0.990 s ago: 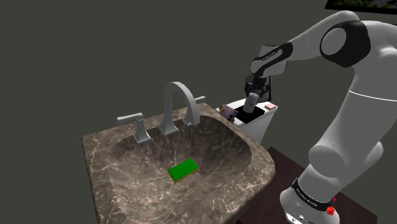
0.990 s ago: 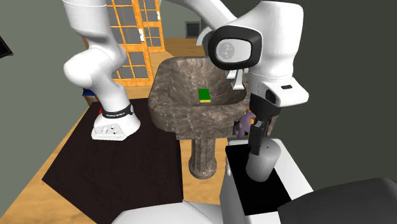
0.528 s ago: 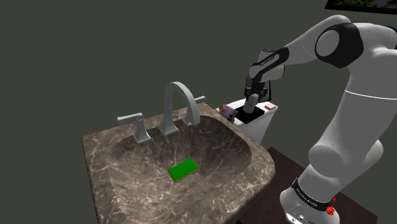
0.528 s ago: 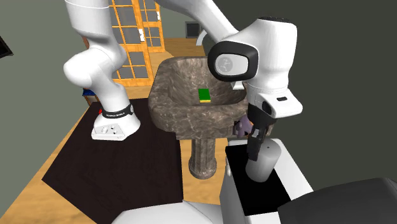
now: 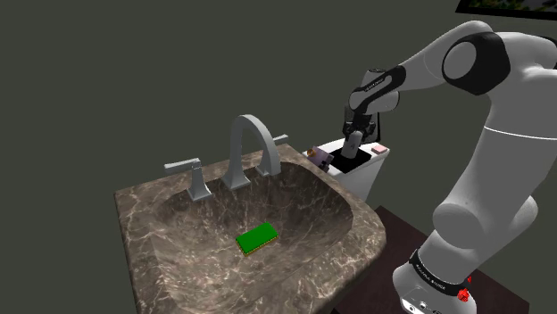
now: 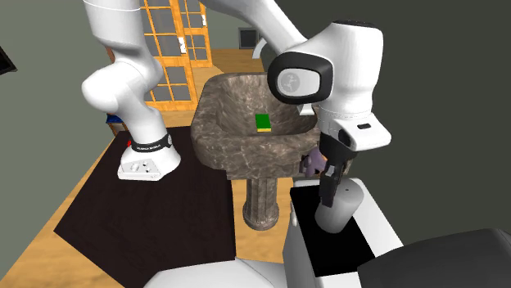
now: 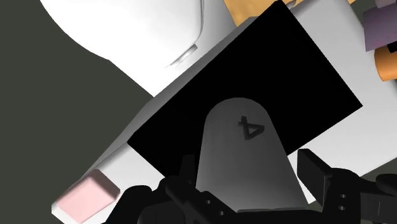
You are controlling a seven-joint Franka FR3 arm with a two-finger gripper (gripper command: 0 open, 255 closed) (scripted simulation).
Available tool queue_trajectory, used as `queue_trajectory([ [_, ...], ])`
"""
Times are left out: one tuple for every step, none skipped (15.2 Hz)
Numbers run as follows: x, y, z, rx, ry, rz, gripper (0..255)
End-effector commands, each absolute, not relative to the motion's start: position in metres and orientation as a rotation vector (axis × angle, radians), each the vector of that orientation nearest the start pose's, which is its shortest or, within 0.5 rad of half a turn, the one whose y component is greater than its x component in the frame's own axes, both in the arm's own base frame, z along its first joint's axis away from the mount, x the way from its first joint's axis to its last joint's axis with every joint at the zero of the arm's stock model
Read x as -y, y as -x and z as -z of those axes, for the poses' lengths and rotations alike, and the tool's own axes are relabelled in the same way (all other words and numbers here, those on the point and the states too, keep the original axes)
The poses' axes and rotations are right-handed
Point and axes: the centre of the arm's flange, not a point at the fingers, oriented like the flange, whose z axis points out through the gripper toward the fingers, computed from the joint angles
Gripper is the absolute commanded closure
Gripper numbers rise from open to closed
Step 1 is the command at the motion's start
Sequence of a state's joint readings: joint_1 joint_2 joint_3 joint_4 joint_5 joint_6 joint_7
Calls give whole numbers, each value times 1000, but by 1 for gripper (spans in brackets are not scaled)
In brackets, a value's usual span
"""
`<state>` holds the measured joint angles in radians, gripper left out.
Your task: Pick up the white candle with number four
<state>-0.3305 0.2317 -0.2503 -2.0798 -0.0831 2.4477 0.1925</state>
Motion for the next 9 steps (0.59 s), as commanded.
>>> queue_trajectory([
  [322, -497, -330, -1126, 3075, 180, 255],
  [322, -497, -336, -1126, 3075, 180, 255],
  [322, -497, -341, -1126, 3075, 180, 255],
  [322, -497, -346, -1126, 3075, 180, 255],
  [322, -497, -351, -1126, 3075, 180, 255],
  [322, -497, -357, -1126, 3075, 180, 255],
  [322, -497, -362, -1126, 3075, 180, 255],
  [322, -497, -367, -1126, 3075, 180, 255],
  [322, -497, -373, -1126, 3075, 180, 255],
])
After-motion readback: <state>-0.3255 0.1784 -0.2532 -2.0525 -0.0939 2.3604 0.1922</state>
